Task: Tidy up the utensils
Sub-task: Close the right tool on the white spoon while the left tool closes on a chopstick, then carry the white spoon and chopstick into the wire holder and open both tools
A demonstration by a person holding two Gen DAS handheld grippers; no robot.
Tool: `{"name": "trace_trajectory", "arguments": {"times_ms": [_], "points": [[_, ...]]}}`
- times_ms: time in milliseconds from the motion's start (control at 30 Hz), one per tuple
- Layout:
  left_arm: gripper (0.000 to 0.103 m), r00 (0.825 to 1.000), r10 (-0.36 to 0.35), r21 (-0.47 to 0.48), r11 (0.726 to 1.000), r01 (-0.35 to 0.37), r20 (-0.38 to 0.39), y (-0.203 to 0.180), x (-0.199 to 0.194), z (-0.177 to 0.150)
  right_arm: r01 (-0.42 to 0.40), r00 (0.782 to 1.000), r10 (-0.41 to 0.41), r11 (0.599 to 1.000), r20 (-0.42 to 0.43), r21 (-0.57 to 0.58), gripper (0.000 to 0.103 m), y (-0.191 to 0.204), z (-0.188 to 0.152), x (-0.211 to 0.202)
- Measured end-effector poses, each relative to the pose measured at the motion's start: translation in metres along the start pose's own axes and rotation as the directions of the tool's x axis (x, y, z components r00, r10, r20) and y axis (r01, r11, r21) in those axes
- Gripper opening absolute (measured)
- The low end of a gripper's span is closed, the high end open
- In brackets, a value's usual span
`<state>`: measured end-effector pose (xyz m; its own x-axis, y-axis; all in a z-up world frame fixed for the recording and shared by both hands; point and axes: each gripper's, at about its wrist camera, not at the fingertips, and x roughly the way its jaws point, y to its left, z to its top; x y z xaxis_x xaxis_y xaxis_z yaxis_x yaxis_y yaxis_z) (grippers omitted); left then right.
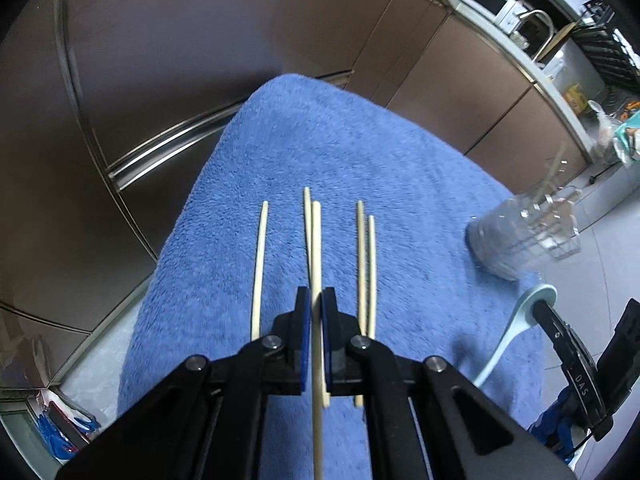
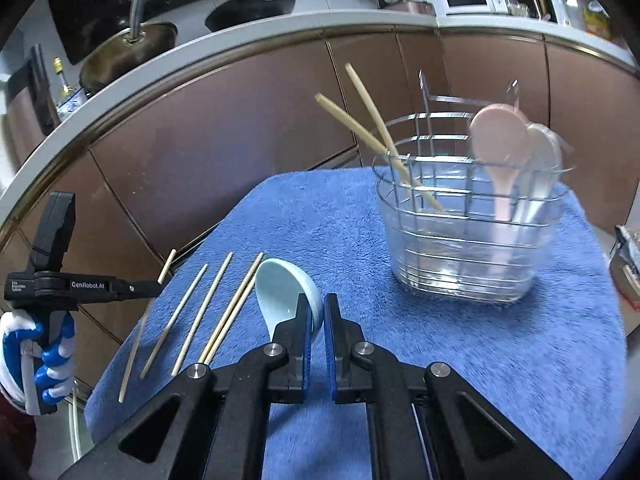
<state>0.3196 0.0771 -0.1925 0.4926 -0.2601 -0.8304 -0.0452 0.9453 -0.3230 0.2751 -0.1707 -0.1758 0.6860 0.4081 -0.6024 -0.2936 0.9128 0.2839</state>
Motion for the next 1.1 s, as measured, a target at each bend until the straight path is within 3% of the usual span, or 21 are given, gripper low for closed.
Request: {"name": "trace_trajectory", "arguments": {"times_ms": [367, 600, 800, 867, 967, 1100], "points": [[0.004, 0.99, -0.061, 0.025, 0.998, 0.058, 0.124, -0.001, -0.073, -0.031, 0.056, 0.995, -0.054, 0.998, 0.085, -0.025, 0.006, 0.018, -0.016, -0.074], [0.004, 0.964, -0.124, 0.05, 0.992, 0.115, 0.237, -0.016, -0.107, -0.032, 0.149, 0.975, -0.142, 0.988, 0.172, -0.028, 0.006, 0.012, -0.014, -0.119], [0.004, 0.926, -0.182, 0.13, 0.981, 0.146, 0.33, -0.064, -0.123, -0.014, 0.23, 0.934, -0.218, 0.973, 0.284, -0.013, 0.006, -0.003, 0.012, -0.145], [0.004, 0.906, -0.212, 0.166, 0.973, 0.161, 0.365, -0.088, -0.127, -0.002, 0.242, 0.92, -0.228, 0.97, 0.318, -0.004, 0.006, -0.01, 0.02, -0.149], [0.004, 0.871, -0.262, 0.215, 0.959, 0.186, 0.416, -0.122, -0.132, 0.014, 0.271, 0.889, -0.253, 0.963, 0.383, 0.007, 0.006, -0.021, 0.041, -0.15], [0.004, 0.807, -0.341, 0.264, 0.935, 0.236, 0.483, -0.167, -0.134, 0.04, 0.299, 0.849, -0.274, 0.954, 0.453, 0.015, 0.006, -0.035, 0.067, -0.145]]}}
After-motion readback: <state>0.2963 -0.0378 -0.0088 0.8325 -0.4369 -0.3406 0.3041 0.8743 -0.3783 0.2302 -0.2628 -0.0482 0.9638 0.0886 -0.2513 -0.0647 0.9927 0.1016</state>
